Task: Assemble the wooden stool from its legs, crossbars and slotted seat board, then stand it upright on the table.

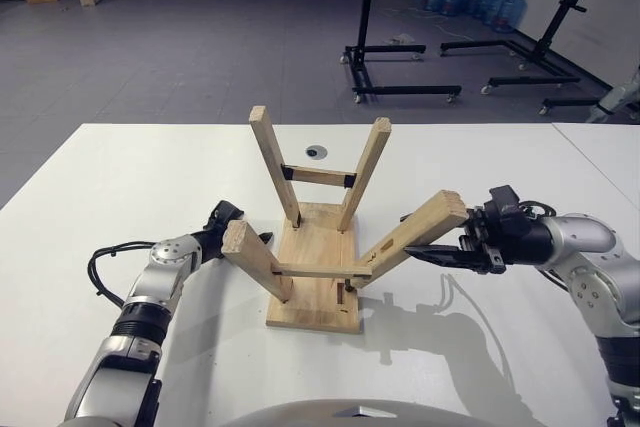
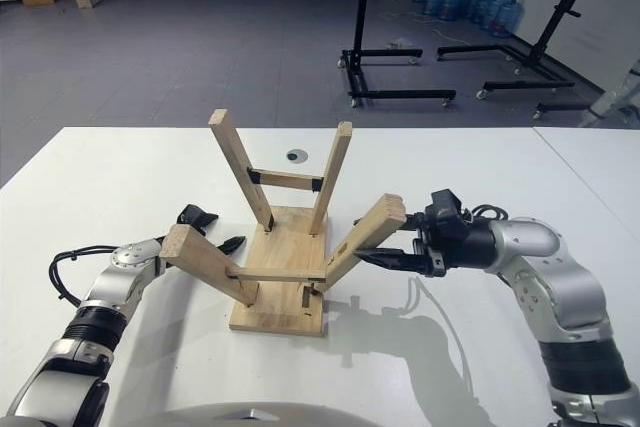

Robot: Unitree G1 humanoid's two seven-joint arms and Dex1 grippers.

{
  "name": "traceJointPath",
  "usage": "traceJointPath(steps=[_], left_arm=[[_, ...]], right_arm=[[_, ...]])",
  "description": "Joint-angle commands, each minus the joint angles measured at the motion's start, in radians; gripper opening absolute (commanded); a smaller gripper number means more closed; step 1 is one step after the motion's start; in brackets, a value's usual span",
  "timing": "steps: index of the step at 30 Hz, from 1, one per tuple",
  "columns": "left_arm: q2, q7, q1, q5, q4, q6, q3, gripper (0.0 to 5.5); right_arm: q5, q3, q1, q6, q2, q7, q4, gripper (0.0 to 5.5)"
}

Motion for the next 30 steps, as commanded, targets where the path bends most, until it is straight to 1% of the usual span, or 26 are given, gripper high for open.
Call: traceJointPath(steps=[1, 4, 7, 12, 20, 26, 30], left_arm=[[-0.007, 0.007, 0.035, 0.024, -0.006, 0.018, -0.012, 5.14], [-0.007, 0.008, 0.034, 0.024, -0.003, 0.02, -0.011, 5.14], [-0.006, 0.008, 0.033, 0.025, 0.002, 0.02, -0.01, 5.14], [-0.005, 0.011, 0.033, 0.031, 0.009, 0.013, -0.011, 5.14], [-0.024, 0.022, 0.029, 0.039, 0.017, -0.002, -0.021, 5.14], [-0.03, 0.032, 0.051, 0.044, 0.012, -0.013, -0.022, 5.14], [-0.034, 0.036, 0.06, 0.042, 0.005, -0.013, -0.024, 5.14]], right_arm=[[0.0, 0.021, 0.003, 0.042, -0.046, 0.022, -0.042, 2.05], [0.038, 0.008, 0.023, 0.063, -0.026, 0.001, -0.05, 2.05], [0.015, 0.018, 0.066, 0.042, -0.011, -0.01, -0.04, 2.05], [-0.014, 0.034, 0.08, 0.006, -0.011, -0.006, -0.005, 2.05], [-0.073, 0.089, -0.002, -0.033, -0.036, 0.028, 0.051, 2.04], [-0.058, 0.089, -0.045, 0.038, -0.064, -0.039, -0.045, 2.04], [-0.074, 0.103, -0.029, 0.051, -0.081, -0.051, -0.113, 2.04]])
